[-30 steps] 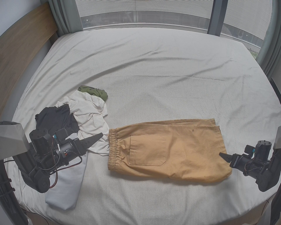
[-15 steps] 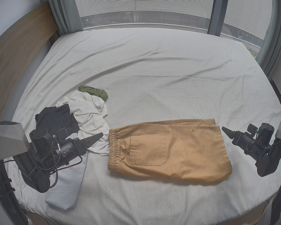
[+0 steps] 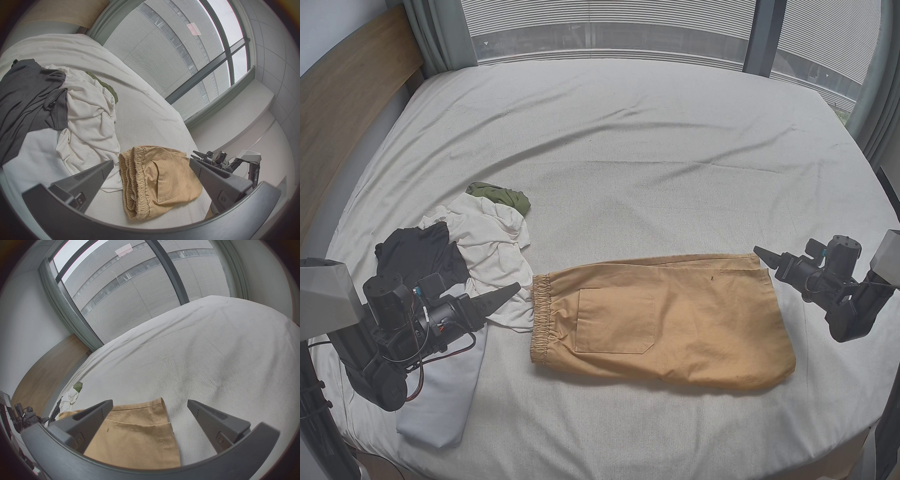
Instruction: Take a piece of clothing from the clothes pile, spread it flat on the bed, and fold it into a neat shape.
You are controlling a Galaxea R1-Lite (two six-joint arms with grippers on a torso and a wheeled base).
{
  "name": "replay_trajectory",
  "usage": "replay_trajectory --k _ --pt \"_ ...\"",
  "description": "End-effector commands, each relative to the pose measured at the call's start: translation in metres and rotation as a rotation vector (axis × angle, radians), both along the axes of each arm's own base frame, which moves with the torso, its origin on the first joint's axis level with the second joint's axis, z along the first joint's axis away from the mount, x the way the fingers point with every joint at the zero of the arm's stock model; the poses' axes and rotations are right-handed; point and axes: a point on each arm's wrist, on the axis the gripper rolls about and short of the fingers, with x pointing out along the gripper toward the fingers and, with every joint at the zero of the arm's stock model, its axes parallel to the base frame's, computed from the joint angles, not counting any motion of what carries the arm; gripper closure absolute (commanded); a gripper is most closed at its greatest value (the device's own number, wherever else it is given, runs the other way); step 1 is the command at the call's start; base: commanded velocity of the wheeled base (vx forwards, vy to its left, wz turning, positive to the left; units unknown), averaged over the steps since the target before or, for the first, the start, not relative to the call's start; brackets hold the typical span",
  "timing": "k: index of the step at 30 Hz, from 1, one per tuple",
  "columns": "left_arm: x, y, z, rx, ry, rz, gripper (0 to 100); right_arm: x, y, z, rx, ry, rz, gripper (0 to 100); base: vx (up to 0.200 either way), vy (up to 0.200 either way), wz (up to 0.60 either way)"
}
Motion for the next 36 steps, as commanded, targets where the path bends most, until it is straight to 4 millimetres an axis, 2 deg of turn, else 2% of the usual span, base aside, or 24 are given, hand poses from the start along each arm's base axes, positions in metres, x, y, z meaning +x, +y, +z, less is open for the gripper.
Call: replay_trajectory --k 1,10,11,24,36 --pt "0.001 0.000 -0.003 0.002 0.010 0.000 0 0.007 0.000 -0.019 0.001 0.036 0.000 0 0.000 0.000 0.00" --pt "0.002 0.000 -0.003 0.000 0.009 0.000 0 0.002 0.003 -0.022 0.003 0.057 0.008 0 0.000 0.000 0.00" --pt "0.002 0.000 -0.003 0.000 0.009 0.000 0 0.001 0.003 -0.023 0.004 0.060 0.008 100 0.000 0.000 0.00" --pt "0.001 0.000 -0.005 0.001 0.015 0.000 0 0.000 0.002 -0.023 0.002 0.059 0.005 100 0.000 0.000 0.00" --pt "0.002 -0.002 -0.010 0.004 0.034 -0.004 0 0.014 0.002 -0.006 0.001 -0.047 0.004 100 0.000 0.000 0.00"
